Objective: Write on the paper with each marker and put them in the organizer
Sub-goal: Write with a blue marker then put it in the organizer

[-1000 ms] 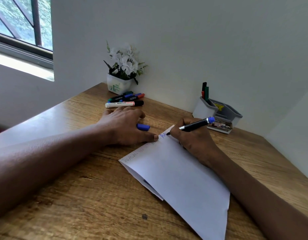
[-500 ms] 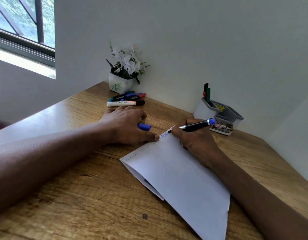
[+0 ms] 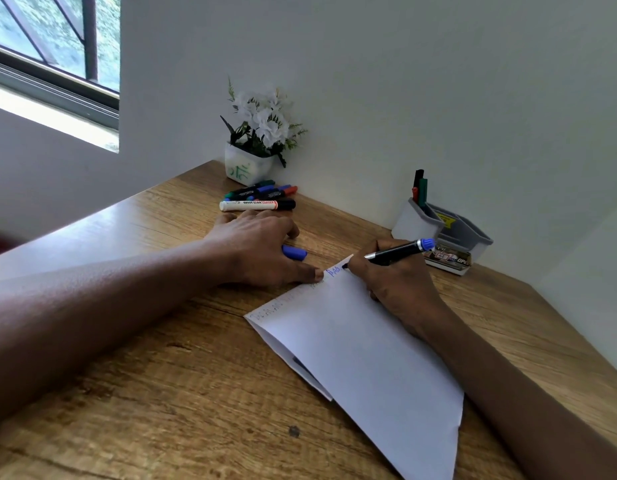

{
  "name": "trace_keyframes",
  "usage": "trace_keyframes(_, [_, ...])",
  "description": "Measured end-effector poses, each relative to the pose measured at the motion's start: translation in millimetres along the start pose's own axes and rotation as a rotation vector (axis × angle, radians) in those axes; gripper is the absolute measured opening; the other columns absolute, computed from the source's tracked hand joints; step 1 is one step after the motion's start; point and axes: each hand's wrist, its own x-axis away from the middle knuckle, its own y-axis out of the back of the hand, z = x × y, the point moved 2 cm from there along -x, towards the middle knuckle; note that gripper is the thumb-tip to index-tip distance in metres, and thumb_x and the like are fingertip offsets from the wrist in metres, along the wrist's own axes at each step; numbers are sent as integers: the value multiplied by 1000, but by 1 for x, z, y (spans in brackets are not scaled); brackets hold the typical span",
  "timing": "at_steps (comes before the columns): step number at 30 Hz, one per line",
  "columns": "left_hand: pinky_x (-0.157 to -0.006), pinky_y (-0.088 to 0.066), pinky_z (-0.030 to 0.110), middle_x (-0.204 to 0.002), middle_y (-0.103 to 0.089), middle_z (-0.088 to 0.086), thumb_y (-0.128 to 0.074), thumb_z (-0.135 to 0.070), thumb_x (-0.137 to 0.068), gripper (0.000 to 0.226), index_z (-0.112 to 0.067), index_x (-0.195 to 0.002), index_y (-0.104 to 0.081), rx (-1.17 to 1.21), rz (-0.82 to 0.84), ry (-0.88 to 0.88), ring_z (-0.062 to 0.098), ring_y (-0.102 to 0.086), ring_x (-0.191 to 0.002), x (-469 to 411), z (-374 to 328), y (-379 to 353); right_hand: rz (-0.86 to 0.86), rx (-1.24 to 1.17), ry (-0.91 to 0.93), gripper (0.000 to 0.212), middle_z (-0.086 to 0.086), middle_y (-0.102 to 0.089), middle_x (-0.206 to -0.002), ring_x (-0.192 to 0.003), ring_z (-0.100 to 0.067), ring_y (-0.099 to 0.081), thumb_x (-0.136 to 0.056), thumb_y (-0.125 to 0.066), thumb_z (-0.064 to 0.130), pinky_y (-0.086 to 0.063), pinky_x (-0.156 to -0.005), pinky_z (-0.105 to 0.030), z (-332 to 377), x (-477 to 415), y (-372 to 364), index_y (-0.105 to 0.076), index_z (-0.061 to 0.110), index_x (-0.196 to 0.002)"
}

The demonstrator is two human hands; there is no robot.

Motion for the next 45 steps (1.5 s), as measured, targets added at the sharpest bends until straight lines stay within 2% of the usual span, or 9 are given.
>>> trace_keyframes(14, [-117, -27, 51, -155, -45, -5, -54, -87, -73, 87, -37, -143, -47, 6, -16, -10, 20, -36, -144, -2, 2, -2, -23, -59, -66, 31, -9, -57, -54, -41, -11, -49, -81, -77, 12, -42, -43, -22, 2, 2, 1, -60, -13, -85])
trace_keyframes(20, [-119, -26, 52, -155, -44, -4, -55, -86, -74, 87, -36, -144, -47, 13, -14, -10, 21, -36, -145, -1, 2, -1, -23, -43, -81, 30, -4, -57, -49, -40, -11, -49, -82, -78, 14, -42, -43, -21, 4, 2, 0, -60, -11, -82])
trace_keyframes(24, [-118, -26, 52, -155, -45, -4, -54, -86, -74, 86, -36, -144, -46, 19, -14, -9, 21, -37, -144, 0, 2, 0, -73, -75, -132, 24, -5, -59, -50, -38, -10, -49, -81, -78, 12, -41, -40, -19, 4, 1, -1, -63, -7, -80])
trace_keyframes(28, [-118, -25, 51, -156, -43, -5, -54, -86, -75, 86, -37, -144, -46, 19, -14, -13, 20, -35, -145, 0, 1, 0, -92, -88, -154, 15, -1, -60, -49, -38, -10, -50, -82, -77, 12, -41, -42, -21, 2, 2, -3, -66, 9, -73])
trace_keyframes(35, [-117, -32, 50, -150, -50, -6, -55, -80, -81, 69, -42, -139, -49, 43, -80, -28, 20, -41, -142, 4, 2, 2, -144, -553, -224, 9, -5, -69, -67, -59, -17, -63, -89, -75, 12, -44, -50, -24, 2, 2, 7, -72, 16, -81])
trace_keyframes(37, [-112, -40, 48, -142, -57, -7, -61, -71, -85, 54, -44, -131, -56, 89, -132, -47, 19, -48, -135, 4, 4, 3, -99, -550, -180, 7, -7, -73, -75, -69, -18, -68, -91, -72, 11, -45, -53, -26, 4, 4, 8, -74, 17, -89])
trace_keyframes(40, [-93, -52, 38, -112, -67, -15, -72, -55, -85, 27, -42, -109, -70, 156, -188, -81, 11, -60, -112, 4, 6, 5, -41, -577, -126, 13, -13, -74, -86, -78, -20, -70, -95, -65, 12, -44, -54, -28, 9, 8, 8, -77, 17, -97])
trace_keyframes(43, [-71, -44, 18, -95, -63, -23, -77, -44, -85, 14, -39, -98, -75, 266, -257, -87, -2, -58, -93, 4, 8, 6, -1, -635, -71, 24, -15, -75, -85, -78, -23, -68, -99, -56, 16, -45, -55, -29, 14, 9, 11, -80, 16, -93])
trace_keyframes(45, [-71, -43, 17, -94, -69, -23, -78, -40, -85, 13, -38, -98, -76, 406, -295, -128, -5, -62, -91, 3, 10, 7, 47, -671, -34, 23, -17, -74, -82, -75, -23, -68, -95, -57, 17, -47, -54, -29, 17, 11, 14, -80, 17, -92])
